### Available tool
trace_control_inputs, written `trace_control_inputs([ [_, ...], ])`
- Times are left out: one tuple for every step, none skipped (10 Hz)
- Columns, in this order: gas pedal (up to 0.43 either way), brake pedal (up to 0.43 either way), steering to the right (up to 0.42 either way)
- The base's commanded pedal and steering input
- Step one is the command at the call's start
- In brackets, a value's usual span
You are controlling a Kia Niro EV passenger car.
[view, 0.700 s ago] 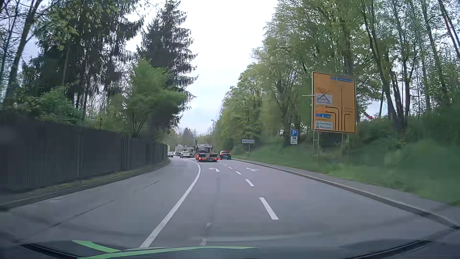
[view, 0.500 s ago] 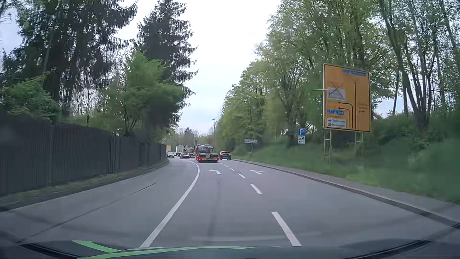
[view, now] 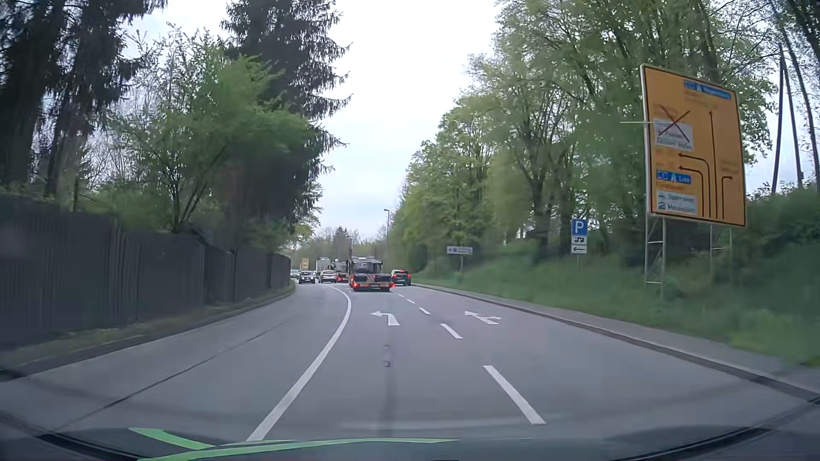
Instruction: Follow the waypoints while adhering to traffic rules and regulations
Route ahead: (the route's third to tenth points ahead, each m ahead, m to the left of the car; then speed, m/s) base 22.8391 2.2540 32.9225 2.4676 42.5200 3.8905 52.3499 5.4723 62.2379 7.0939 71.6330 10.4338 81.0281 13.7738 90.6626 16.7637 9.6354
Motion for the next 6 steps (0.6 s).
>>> trace_control_inputs([
  [0.000, 0.000, -0.011],
  [0.000, 0.000, -0.011],
  [0.000, 0.000, -0.011],
  [0.000, 0.000, -0.011],
  [0.000, 0.000, -0.011],
  [0.000, 0.000, -0.011],
])
